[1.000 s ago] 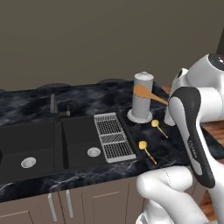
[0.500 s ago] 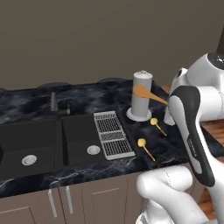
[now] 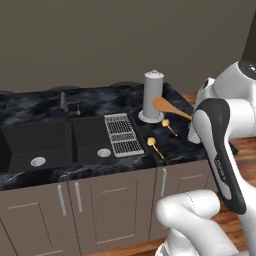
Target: Organize the utensils by type. Pick up the wooden spoons from the counter and place them in the open cabinet. Then pick up the metallic utensils from the counter and place them in the open drawer.
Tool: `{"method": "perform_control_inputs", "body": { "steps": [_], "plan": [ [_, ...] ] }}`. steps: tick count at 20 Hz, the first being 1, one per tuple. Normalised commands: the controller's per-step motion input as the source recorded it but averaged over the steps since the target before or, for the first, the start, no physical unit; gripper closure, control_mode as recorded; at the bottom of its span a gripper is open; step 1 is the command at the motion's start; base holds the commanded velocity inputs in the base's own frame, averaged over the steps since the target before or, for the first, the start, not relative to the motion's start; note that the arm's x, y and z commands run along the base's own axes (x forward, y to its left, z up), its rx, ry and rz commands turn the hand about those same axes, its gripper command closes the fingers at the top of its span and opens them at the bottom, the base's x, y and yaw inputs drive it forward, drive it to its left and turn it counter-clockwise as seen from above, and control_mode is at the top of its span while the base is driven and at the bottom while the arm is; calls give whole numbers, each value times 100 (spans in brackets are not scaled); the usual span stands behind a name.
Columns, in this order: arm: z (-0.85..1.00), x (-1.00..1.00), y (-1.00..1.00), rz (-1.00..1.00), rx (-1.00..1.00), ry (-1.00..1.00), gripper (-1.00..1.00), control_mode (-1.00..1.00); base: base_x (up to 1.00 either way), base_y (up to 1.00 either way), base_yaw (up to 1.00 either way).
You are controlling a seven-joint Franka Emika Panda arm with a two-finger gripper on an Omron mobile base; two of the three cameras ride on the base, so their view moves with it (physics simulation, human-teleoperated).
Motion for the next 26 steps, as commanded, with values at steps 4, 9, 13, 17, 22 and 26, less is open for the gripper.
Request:
{"method": "perform_control_inputs", "body": {
  "steps": [4,9,13,17,22,26],
  "plan": [
    [0,0,0,0,0,0,100,100,-4,3,1],
    [0,0,0,0,0,0,100,100,-18,7,5],
    [0,0,0,0,0,0,100,100,-33,61,45],
    [0,0,0,0,0,0,100,100,-45,92,67],
    [0,0,0,0,0,0,100,100,-40,96,84],
    [0,0,0,0,0,0,100,100,-34,86,89]
  ]
}}
